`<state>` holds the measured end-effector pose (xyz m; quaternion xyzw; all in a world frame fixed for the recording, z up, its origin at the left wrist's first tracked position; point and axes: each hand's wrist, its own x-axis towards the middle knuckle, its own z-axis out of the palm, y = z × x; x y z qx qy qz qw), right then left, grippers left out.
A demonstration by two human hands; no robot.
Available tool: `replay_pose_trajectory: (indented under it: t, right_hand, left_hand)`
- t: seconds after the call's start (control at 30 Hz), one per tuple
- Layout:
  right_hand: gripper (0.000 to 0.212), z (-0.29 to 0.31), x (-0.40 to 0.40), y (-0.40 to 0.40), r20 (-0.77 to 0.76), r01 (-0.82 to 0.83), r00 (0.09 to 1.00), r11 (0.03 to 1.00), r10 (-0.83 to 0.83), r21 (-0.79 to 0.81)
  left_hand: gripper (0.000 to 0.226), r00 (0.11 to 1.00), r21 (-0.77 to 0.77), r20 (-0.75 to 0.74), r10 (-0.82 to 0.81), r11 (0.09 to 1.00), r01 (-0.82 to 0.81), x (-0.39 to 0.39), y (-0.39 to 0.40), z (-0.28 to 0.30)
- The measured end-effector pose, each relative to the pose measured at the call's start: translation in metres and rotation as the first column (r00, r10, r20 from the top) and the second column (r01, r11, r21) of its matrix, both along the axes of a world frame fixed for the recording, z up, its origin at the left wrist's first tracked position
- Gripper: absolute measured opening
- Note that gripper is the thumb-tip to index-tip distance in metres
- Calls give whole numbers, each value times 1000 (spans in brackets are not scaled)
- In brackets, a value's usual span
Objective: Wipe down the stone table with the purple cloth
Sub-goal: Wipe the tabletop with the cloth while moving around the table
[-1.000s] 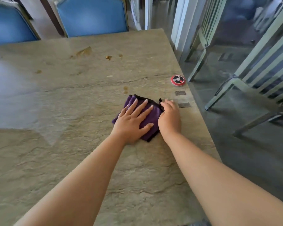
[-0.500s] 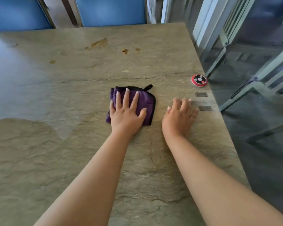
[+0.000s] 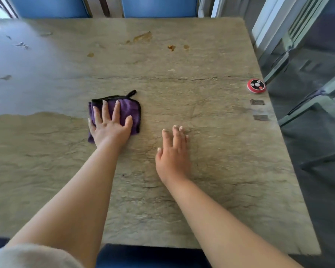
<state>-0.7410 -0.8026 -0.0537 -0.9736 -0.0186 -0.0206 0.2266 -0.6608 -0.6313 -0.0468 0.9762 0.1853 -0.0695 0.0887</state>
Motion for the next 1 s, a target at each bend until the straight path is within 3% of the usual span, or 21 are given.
replay_pose_trajectory:
  t: [0.13,0.3,0.33,0.4,0.47,0.57,0.63,0.7,0.77,0.87,0.93,1.0]
  right_hand:
    - [50,-6,3,6,87,84,993,996,-80,-39]
    - [51,-10,3,6,106,60,993,997,-54,-53]
    - [50,-10,2,6,100,53,994,996,-46,-67]
    - [48,-9,2,6,94,50,995,994,-41,-96]
    - [47,-7,1,6,95,57,994,993,-47,-101]
    - [47,-6,-4,8,87,46,995,995,-38,-90]
    - [45,-6,-10,7,90,27,996,998,-22,-59]
    - [44,-5,-14,4,101,10,995,1000,-8,-16]
    - [45,-4,-17,2,92,14,996,1000,-16,24]
    - [48,-3,-19,8,57,67,996,995,-71,67]
    - [49,0,-24,18,38,126,991,988,-130,85]
    - [50,4,-32,34,24,160,986,982,-163,96]
  left_hand:
    - [68,956,24,59,-286,958,285,-75,-10,0]
    - [64,698,61,84,-711,703,709,-170,53,4]
    - [64,693,69,81,-716,698,713,-169,70,4]
    - [65,807,63,56,-588,809,585,-151,88,2]
    - [68,948,45,51,-315,949,313,-123,83,3]
    - [66,1000,9,-20,16,1000,-16,-91,53,1]
    - [67,999,0,-39,4,1000,-4,-92,32,1]
    - [67,981,18,-25,-192,981,192,-115,18,1]
    - [67,895,28,-2,-445,895,445,-150,17,4]
    - [66,681,76,20,-732,680,729,-199,44,3]
    - [66,544,114,13,-839,542,833,-211,74,4]
    - [65,483,108,-8,-876,480,871,-200,101,5]
